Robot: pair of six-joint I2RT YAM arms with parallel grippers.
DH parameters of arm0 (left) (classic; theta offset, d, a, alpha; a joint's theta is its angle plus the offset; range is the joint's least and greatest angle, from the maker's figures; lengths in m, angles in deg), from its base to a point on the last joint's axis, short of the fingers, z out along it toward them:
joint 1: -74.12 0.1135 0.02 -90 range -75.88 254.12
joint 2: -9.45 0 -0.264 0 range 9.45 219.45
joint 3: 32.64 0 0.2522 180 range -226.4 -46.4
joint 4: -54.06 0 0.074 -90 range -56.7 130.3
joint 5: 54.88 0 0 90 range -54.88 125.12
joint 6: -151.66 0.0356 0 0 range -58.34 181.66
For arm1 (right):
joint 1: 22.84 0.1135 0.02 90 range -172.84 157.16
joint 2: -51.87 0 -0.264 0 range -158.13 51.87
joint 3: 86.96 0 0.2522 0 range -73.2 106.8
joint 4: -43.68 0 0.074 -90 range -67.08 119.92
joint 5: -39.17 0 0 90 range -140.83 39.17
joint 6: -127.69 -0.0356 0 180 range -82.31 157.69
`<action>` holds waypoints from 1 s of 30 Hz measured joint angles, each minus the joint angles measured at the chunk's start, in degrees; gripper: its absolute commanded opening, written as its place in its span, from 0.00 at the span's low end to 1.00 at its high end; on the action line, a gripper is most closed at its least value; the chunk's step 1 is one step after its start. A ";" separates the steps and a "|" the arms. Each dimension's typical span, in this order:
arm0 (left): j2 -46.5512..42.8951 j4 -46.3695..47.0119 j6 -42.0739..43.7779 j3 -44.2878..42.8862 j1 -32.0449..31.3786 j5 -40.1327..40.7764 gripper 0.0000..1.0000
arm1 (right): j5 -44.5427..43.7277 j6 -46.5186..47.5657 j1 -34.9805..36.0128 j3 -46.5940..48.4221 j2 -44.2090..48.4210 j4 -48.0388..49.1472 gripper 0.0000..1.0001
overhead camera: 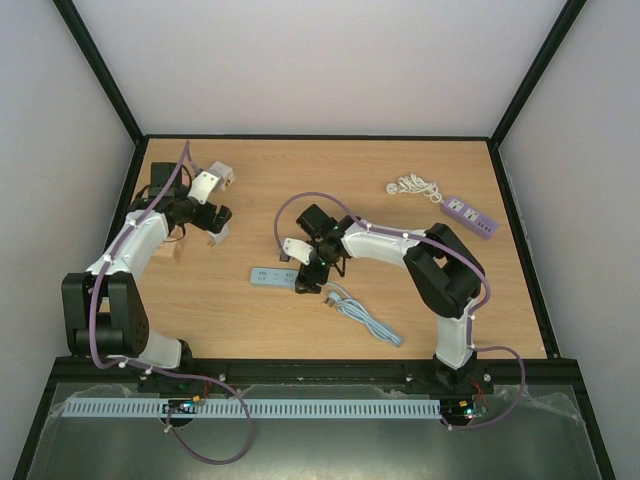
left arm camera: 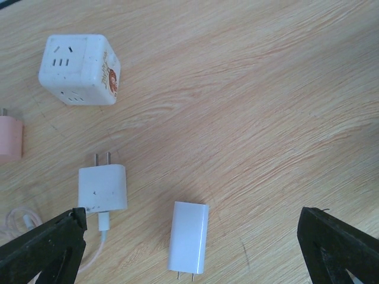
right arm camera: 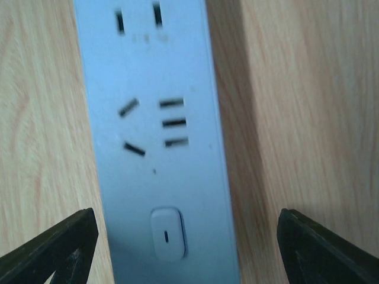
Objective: Pull the plug off the socket
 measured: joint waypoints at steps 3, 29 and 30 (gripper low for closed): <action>-1.27 0.02 -0.13 0.00 0.00 -0.13 0.99 | -2.16 0.90 0.00 -1.62 0.13 0.35 0.59; -2.56 0.02 -1.46 0.00 -0.24 -1.53 1.00 | -1.86 18.80 -23.23 -7.82 4.61 -1.38 0.31; -2.56 0.02 -1.49 0.00 -0.39 -1.51 0.99 | -1.68 20.00 -24.92 -7.72 4.55 -1.75 0.31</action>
